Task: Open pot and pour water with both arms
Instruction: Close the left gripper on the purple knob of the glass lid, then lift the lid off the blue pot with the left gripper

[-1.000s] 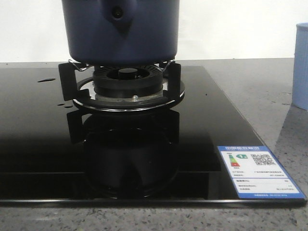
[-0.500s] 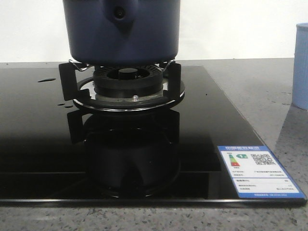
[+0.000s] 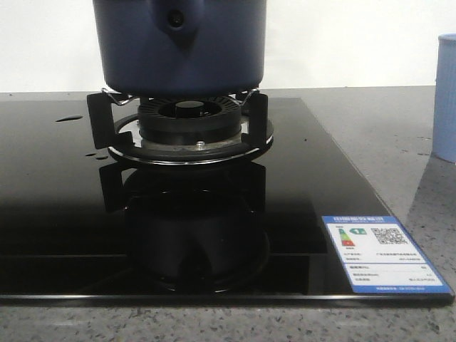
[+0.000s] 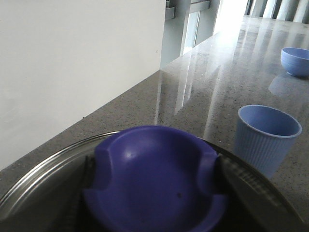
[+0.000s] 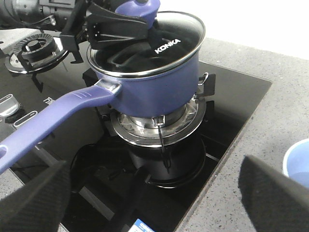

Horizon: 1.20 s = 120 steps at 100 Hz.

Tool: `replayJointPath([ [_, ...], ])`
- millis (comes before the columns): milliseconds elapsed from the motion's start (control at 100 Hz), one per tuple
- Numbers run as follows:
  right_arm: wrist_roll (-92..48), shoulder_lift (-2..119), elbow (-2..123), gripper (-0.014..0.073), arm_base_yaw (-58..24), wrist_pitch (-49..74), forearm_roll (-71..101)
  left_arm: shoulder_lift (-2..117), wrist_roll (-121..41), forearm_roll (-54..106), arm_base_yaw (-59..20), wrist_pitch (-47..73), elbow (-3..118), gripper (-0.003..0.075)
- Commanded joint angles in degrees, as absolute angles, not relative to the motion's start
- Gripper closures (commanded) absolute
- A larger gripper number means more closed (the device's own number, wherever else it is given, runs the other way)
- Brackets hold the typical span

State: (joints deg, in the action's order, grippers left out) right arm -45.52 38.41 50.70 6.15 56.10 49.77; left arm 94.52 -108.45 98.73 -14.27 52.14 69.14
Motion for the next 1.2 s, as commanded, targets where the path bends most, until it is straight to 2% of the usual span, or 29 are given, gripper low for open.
replayJointPath([
  [0,-46.2,38.3,52.5,-0.0042,6.1,53.1,52.7,92.6,-107.8,102.2,-14.3,52.6,70.8,0.0435],
  [390,-46.2,38.3,52.5,-0.0042,6.1,52.1,53.0,87.1,-107.7,105.5,-12.5,54.4,71.8,0.0438],
  [770,-46.2,38.3,52.5,-0.0042,6.1,42.4,57.2,74.8,-95.7,96.7,-1.4,50.5,70.5,0.0438],
  [1010,-46.2,38.3,51.6,-0.0042,6.1,29.0,44.5,67.2,-92.1,93.1,3.0,49.8,66.5,0.0438],
  [1190,-46.2,38.2,47.8,-0.0042,6.1,27.7,39.1,62.9,-92.1,93.1,3.0,47.0,63.5,0.0438],
])
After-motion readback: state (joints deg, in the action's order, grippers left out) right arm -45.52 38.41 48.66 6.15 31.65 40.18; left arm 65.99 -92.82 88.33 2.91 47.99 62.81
